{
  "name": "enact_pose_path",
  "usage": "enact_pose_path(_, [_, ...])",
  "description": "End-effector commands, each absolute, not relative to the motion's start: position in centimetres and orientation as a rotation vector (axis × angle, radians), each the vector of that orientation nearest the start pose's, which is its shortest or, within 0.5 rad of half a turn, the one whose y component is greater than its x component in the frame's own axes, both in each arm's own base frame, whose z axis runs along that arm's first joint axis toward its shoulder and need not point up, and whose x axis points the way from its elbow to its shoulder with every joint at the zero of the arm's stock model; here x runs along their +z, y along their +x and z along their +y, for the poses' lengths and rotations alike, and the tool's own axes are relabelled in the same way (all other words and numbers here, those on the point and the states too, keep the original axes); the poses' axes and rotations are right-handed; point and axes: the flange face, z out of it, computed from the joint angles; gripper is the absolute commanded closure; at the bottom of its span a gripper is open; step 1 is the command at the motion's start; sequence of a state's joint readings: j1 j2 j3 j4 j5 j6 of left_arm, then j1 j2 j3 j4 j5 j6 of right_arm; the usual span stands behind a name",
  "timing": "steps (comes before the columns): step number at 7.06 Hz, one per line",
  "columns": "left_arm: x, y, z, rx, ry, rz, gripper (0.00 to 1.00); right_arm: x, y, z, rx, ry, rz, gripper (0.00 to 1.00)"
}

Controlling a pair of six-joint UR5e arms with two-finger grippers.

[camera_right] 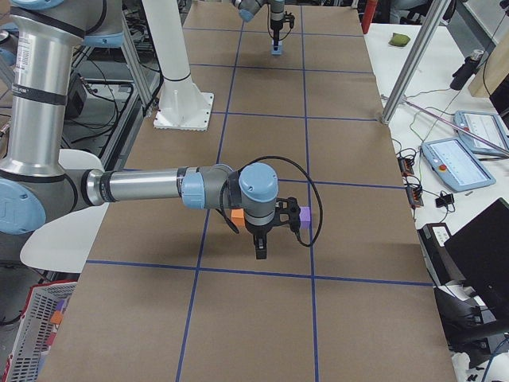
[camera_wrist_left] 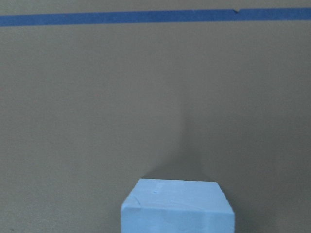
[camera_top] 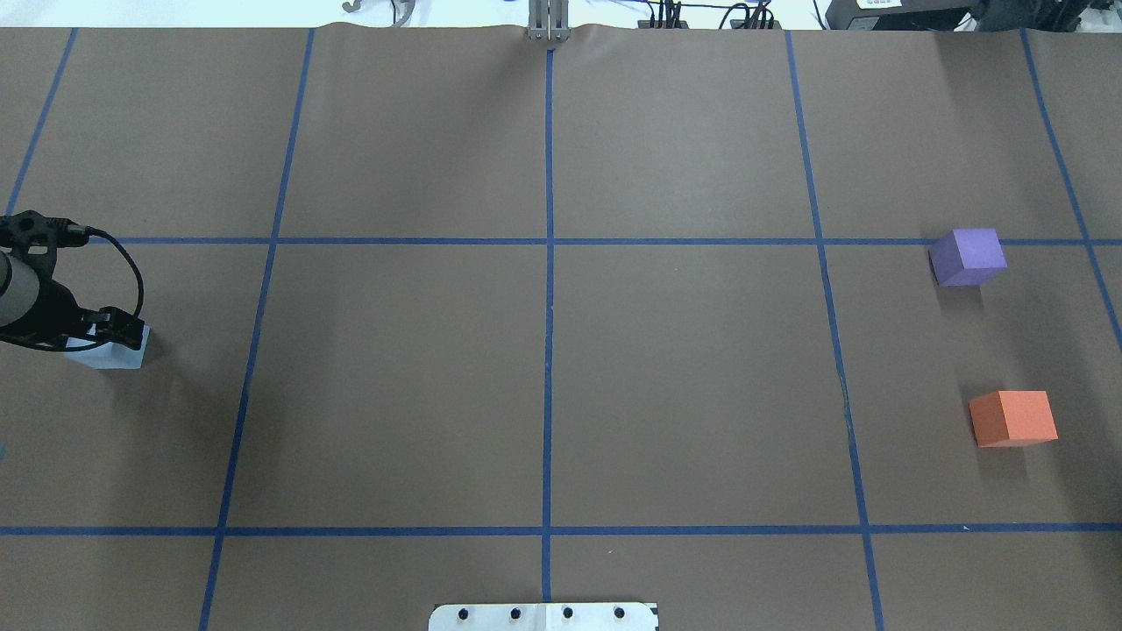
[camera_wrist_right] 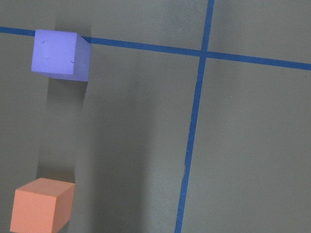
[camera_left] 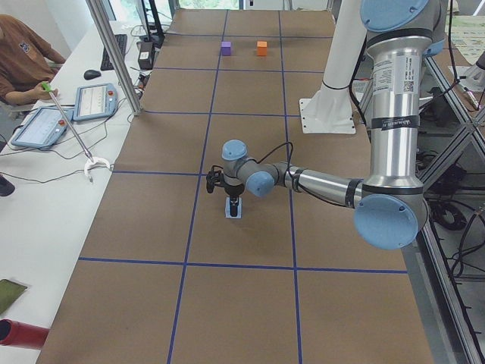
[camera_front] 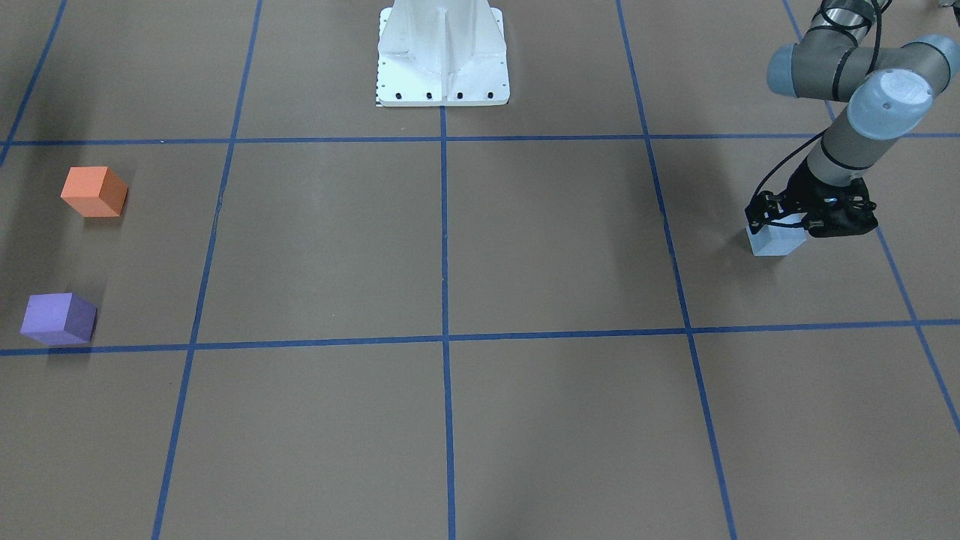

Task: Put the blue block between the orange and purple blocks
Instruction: 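Close the left gripper on the light-blue cube, then lift and carry the light-blue cube with the left gripper toward the table center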

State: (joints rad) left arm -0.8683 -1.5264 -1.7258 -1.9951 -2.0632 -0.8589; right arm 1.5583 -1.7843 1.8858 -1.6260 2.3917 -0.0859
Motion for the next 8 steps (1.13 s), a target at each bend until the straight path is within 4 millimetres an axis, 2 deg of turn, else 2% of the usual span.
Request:
enact_pose_path(1, [56.9,26.3,-43.6,-0.01,0.029,0.708,0.23,60.2,5.5,-40.3,-0.111,0.072,-0.819,0.0])
enact_pose_path(3, [56.6,26.2,-43.7,-0.012,0.031,0.71,0.75,60.1,5.5,-40.4,-0.112,0.075,-0.82,0.0])
enact_pose_path(4, [55.3,25.8,-43.8,-0.012,0.041,0.732,1.0,60.1,5.5,-40.4,-0.11,0.073,-0.82,0.0])
enact_pose_path(5, [52.7,25.3,-43.7,-0.011,0.065,0.752,1.0,59.5,5.5,-40.5,-0.115,0.085,-0.823,0.0])
enact_pose_path(6, [48.9,24.6,-44.2,-0.03,0.063,0.744,1.0,58.4,5.4,-41.9,-0.128,0.108,-0.818,0.0])
enact_pose_path(7, [42.8,25.6,-45.6,-0.041,0.06,0.746,1.0,57.8,5.4,-42.5,-0.128,0.115,-0.826,0.0])
enact_pose_path(8, [36.9,27.1,-47.5,-0.043,0.064,0.753,1.0,58.8,5.4,-42.8,-0.124,0.102,-0.824,0.0])
